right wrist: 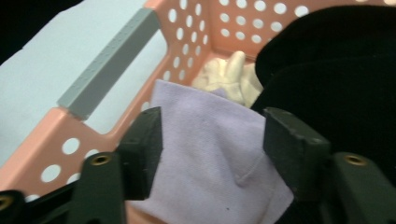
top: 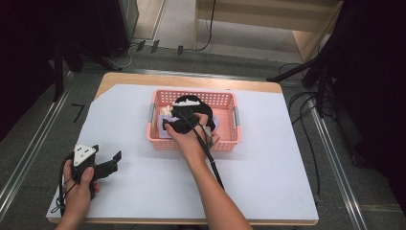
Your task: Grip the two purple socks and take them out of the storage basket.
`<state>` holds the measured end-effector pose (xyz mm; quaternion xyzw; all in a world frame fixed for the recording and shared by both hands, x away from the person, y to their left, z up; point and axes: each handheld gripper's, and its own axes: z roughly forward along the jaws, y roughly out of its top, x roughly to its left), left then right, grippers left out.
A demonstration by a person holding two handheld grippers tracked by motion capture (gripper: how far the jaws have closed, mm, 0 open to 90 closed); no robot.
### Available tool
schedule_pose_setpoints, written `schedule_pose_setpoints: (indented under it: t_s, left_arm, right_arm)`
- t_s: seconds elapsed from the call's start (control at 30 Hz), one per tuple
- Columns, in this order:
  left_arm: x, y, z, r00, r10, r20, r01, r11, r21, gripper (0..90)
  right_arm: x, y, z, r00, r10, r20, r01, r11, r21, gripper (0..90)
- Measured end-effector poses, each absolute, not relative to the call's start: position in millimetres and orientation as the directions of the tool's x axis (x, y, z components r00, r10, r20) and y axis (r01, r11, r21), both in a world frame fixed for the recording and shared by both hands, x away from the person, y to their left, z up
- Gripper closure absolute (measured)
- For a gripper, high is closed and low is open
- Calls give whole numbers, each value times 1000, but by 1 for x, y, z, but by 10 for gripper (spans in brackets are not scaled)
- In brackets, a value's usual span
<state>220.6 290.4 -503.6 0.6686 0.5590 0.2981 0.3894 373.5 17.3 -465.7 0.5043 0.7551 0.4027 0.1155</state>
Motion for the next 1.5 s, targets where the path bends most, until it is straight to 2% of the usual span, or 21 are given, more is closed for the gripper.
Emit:
schedule_pose_setpoints:
  t_s: [0.07, 0.1, 0.2, 0.27, 0.33, 0.47, 0.53, 0.67, 0.73, 0.9, 0.97, 1.2, 1.5]
  left_arm:
    - [221, 290, -504, 197, 980, -36, 516, -72, 854, 153]
    - [221, 290, -504, 197, 980, -36, 516, -72, 854, 153]
    - [220, 291, -504, 199, 979, -37, 514, -72, 855, 153]
    - [220, 291, -504, 200, 979, -38, 515, -72, 854, 153]
    - [220, 290, -504, 200, 979, -38, 515, -72, 854, 153]
    - [220, 291, -504, 201, 979, -40, 513, -71, 855, 153]
    - [220, 291, -504, 201, 979, -40, 513, -71, 855, 153]
    - [220, 291, -504, 203, 978, -38, 515, -73, 854, 153]
    - [220, 290, -504, 202, 979, -38, 516, -73, 853, 153]
    - [221, 290, -504, 201, 979, -38, 516, -73, 853, 153]
    - [221, 290, -504, 200, 979, -37, 517, -73, 853, 153]
    - [221, 290, -504, 196, 980, -37, 512, -70, 856, 153]
    - [221, 290, -504, 195, 980, -36, 515, -71, 854, 153]
  right_arm:
    - [376, 18, -466, -446, 868, 220, 694, 180, 697, 285]
    - [376, 18, -466, -446, 868, 220, 694, 180, 697, 285]
    - [382, 19, -469, -426, 886, 182, 759, 241, 605, 295]
    - [384, 21, -470, -424, 887, 186, 787, 259, 559, 380]
    - [384, 23, -471, -434, 886, 164, 793, 290, 536, 521]
    - [383, 22, -471, -433, 890, 147, 787, 293, 543, 767]
    - [380, 19, -470, -431, 889, 156, 771, 273, 575, 822]
    - [376, 13, -465, -434, 876, 210, 752, 224, 620, 838]
    - [372, 3, -458, -448, 852, 272, 723, 165, 671, 840]
    - [364, -9, -450, -472, 828, 302, 662, 107, 742, 841]
    - [358, -21, -446, -481, 820, 310, 612, 62, 788, 842]
    - [350, -45, -442, -493, 809, 320, 531, -11, 847, 842]
    - [344, -80, -443, -446, 853, 270, 396, -82, 914, 839]
